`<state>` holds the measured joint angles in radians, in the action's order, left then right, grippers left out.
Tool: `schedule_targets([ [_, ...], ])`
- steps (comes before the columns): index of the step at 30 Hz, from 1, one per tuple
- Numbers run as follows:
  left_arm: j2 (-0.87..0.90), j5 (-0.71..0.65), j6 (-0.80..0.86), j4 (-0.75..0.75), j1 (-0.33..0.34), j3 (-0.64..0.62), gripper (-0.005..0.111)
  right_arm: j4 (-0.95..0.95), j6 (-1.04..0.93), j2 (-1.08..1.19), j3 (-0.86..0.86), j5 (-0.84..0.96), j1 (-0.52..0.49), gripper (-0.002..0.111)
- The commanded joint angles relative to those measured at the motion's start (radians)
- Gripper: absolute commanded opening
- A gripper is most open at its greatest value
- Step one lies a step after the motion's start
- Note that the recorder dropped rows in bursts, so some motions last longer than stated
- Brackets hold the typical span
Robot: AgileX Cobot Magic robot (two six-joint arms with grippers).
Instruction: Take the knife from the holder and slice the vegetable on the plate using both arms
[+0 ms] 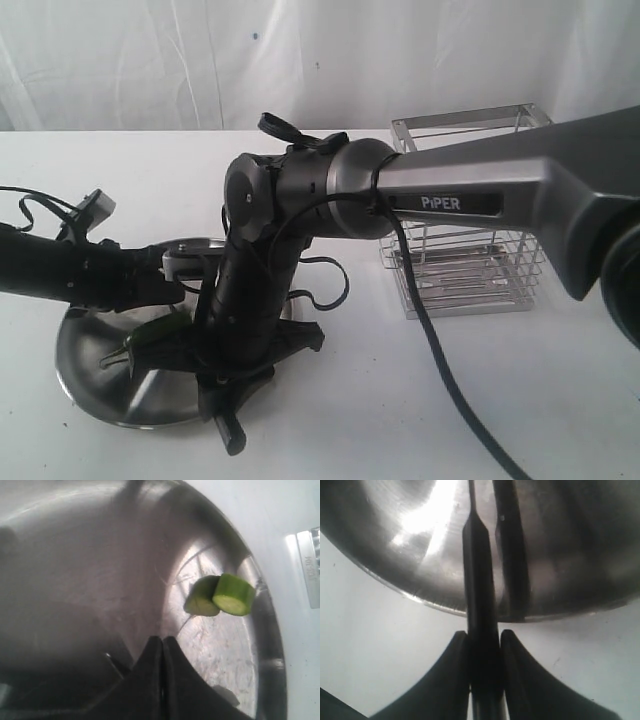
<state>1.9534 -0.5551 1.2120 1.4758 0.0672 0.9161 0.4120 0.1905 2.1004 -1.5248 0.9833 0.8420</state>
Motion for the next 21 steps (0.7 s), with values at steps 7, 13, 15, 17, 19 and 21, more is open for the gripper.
schedule_targets([
  [7, -0.033, -0.06, -0.032, -0.125, 0.0, 0.021, 0.0, -0.025, 0.013, -0.003, 0.003, -0.02, -0.005, 0.0],
  [13, -0.033, -0.01, -0.032, -0.147, 0.0, 0.021, 0.0, -0.025, 0.013, -0.003, 0.003, -0.022, -0.005, 0.0],
  [15, -0.029, 0.016, -0.032, -0.147, 0.0, 0.021, 0.0, -0.025, 0.013, -0.003, 0.003, -0.022, -0.005, 0.0],
  [17, -0.026, 0.021, -0.032, -0.147, 0.0, 0.021, 0.0, -0.025, 0.013, -0.003, 0.003, -0.022, -0.005, 0.0],
  [19, -0.024, 0.019, -0.032, -0.147, 0.0, 0.021, 0.0, -0.025, 0.013, -0.003, 0.003, -0.019, -0.005, 0.0],
  [21, -0.024, -0.002, -0.032, -0.142, 0.0, 0.021, 0.0, -0.025, 0.011, -0.003, 0.003, -0.017, -0.005, 0.0],
])
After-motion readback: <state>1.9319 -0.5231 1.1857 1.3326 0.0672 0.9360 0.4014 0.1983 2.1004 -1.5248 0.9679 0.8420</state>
